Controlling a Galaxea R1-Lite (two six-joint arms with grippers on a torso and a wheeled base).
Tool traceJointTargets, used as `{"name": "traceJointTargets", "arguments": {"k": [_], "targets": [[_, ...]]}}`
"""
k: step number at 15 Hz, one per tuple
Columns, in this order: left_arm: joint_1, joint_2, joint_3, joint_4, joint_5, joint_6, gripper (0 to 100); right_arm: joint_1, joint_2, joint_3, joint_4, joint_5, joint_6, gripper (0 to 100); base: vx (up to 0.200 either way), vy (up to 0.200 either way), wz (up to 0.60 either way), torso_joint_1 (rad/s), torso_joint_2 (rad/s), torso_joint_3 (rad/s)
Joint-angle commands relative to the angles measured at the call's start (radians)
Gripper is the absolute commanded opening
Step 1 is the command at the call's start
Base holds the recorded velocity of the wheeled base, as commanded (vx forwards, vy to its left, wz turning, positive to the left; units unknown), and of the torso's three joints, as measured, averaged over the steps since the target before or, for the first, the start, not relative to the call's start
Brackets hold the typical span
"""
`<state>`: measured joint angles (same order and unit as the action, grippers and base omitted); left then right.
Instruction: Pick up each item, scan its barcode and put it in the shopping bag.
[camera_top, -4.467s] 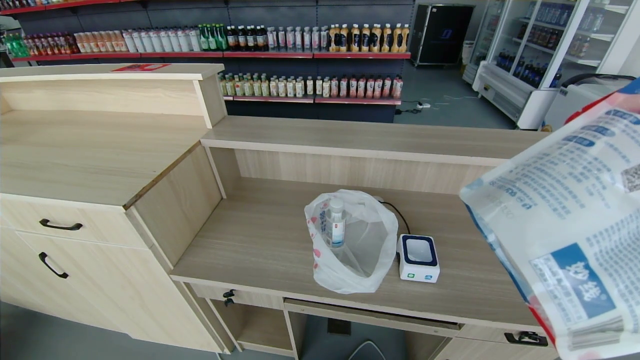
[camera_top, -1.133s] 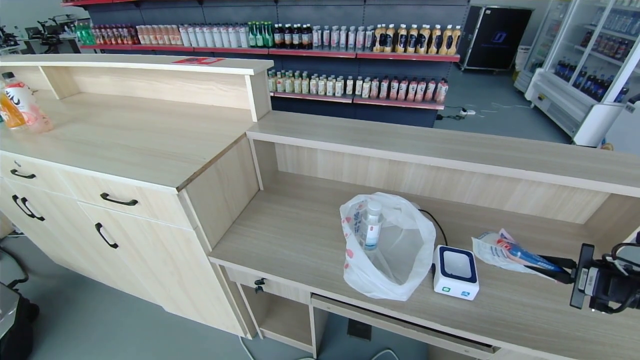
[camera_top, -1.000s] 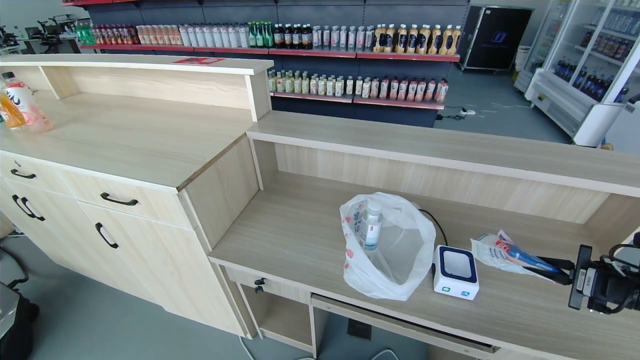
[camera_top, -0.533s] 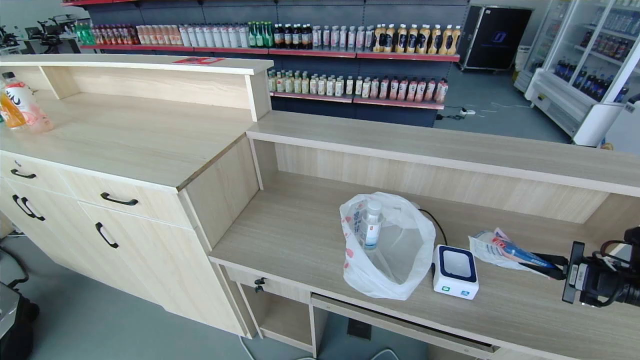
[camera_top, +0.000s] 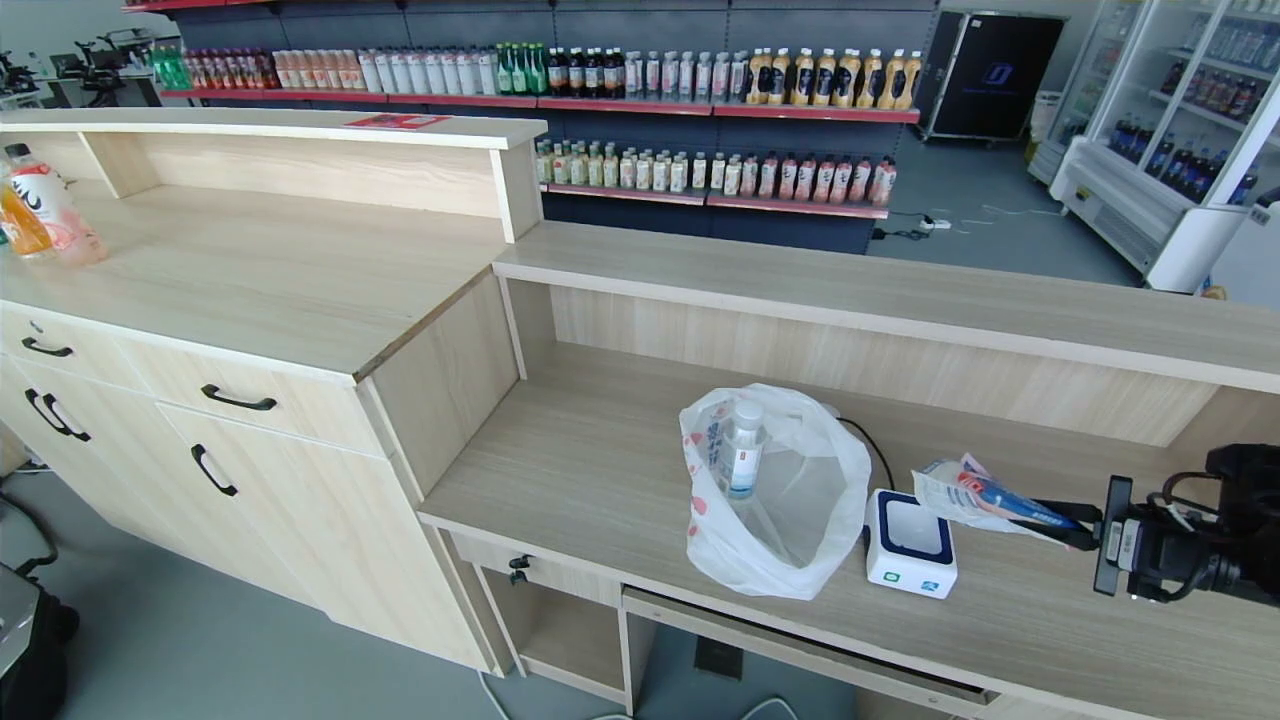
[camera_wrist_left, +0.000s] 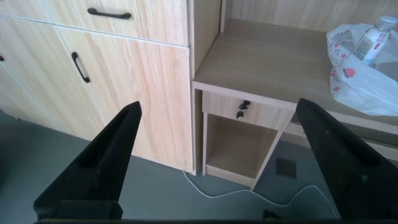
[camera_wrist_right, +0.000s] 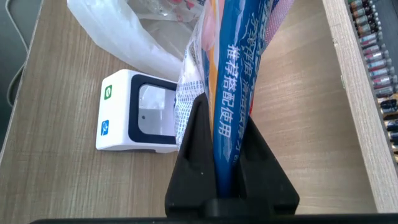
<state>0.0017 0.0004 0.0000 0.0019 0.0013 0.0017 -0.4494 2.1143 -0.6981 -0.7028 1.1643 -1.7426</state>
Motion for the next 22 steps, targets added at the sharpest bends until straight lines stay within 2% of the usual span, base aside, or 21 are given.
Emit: {"name": "traceJointTargets", "arguments": {"k": [1, 22], "targets": [[0.000, 0.000, 0.000, 0.000, 0.000, 0.000, 100, 0.005, 0.015, -0.015, -0.001, 0.000, 0.000, 0, 0.000, 0.000, 0.00, 0.000, 0.00, 0.000], [0.000, 0.000, 0.000, 0.001, 0.000, 0.000, 100, 0.072, 0.102, -0.115, 0.000, 0.000, 0.012, 0, 0.000, 0.000, 0.00, 0.000, 0.00, 0.000]]}}
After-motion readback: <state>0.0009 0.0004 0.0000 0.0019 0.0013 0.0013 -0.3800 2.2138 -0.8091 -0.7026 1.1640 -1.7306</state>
